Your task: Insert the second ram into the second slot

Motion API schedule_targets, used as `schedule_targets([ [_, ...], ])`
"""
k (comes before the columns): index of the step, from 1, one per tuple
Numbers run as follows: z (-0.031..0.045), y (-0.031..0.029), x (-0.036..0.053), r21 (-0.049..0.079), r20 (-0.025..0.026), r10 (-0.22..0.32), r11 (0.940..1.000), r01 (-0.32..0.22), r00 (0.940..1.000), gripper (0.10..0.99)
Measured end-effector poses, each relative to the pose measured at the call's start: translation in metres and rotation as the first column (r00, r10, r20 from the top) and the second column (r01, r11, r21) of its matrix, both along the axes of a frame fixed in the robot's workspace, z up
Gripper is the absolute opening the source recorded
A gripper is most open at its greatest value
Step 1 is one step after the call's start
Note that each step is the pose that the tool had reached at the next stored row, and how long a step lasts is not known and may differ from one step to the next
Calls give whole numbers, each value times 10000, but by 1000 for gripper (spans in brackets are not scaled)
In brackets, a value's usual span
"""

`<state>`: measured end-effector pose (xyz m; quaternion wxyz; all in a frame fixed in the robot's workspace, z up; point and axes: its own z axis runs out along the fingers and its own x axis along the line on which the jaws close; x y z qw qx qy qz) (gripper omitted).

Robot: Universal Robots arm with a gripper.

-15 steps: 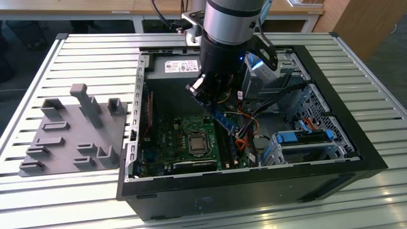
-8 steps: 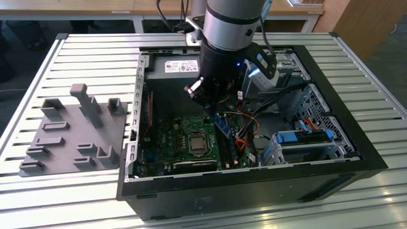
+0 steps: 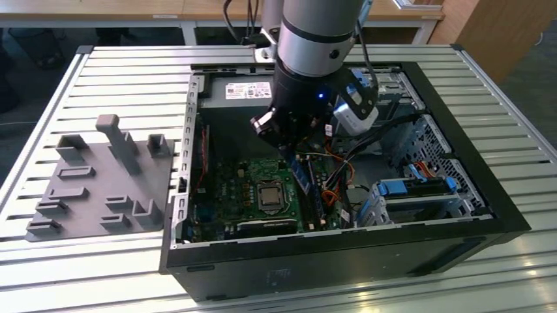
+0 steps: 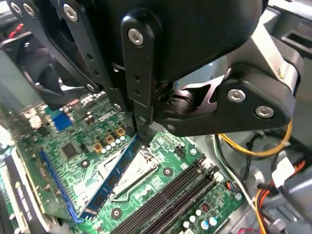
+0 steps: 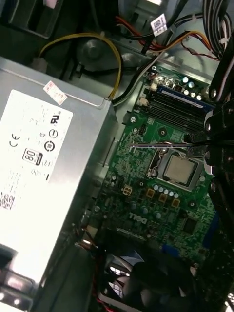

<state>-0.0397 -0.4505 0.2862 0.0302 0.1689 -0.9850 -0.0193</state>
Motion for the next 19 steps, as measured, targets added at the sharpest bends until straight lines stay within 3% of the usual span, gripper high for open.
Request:
schedule_targets([
  [4,-45,0,0,0,0,-733,9973,733,9973,137],
  [7,-79,0,0,0,0,-1272,9919,1272,9919,137],
  [13,-148,0,0,0,0,-2345,9721,2345,9721,137],
  [16,-177,0,4,0,0,-2610,9653,2610,9653,137],
  [19,-206,0,18,0,0,-2628,9649,2628,9649,137],
])
